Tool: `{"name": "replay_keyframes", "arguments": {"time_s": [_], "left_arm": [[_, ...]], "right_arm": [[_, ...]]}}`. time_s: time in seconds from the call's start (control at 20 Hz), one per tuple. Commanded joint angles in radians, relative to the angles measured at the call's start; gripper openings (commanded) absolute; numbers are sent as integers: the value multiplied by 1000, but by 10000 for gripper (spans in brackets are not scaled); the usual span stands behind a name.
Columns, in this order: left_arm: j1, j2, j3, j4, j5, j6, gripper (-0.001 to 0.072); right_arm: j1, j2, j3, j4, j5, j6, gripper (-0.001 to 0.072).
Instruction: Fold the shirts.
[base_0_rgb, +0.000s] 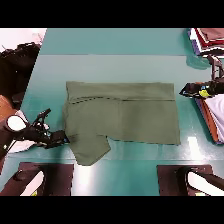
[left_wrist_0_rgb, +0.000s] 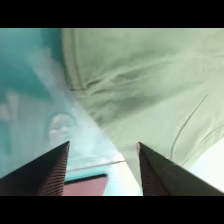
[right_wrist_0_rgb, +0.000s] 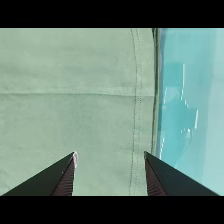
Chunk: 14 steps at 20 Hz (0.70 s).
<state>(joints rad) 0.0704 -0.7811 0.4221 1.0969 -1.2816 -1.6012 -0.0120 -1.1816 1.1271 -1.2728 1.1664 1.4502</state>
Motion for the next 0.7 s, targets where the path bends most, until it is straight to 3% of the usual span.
{"name": "replay_keyframes", "arguments": {"time_s": [0.0, 0.25, 0.3, 0.4, 0.65], "left_arm": [[0, 23, -85, -116, 103, 30, 489], [0, 22, -156, -210, 178, 89, 487], [0, 22, -156, -237, 180, 106, 362], [0, 22, -156, -306, 183, 177, 21], [0, 28, -63, -338, 109, 217, 24]], "right_arm": [[0, 6, -3, 0, 4, 0, 480], [0, 7, -3, 0, 13, 1, 475], [0, 7, -3, 1, 17, 1, 434], [-2, 7, -3, 17, 56, 1, 434], [-125, 64, -134, -14, 218, 1, 435]]}}
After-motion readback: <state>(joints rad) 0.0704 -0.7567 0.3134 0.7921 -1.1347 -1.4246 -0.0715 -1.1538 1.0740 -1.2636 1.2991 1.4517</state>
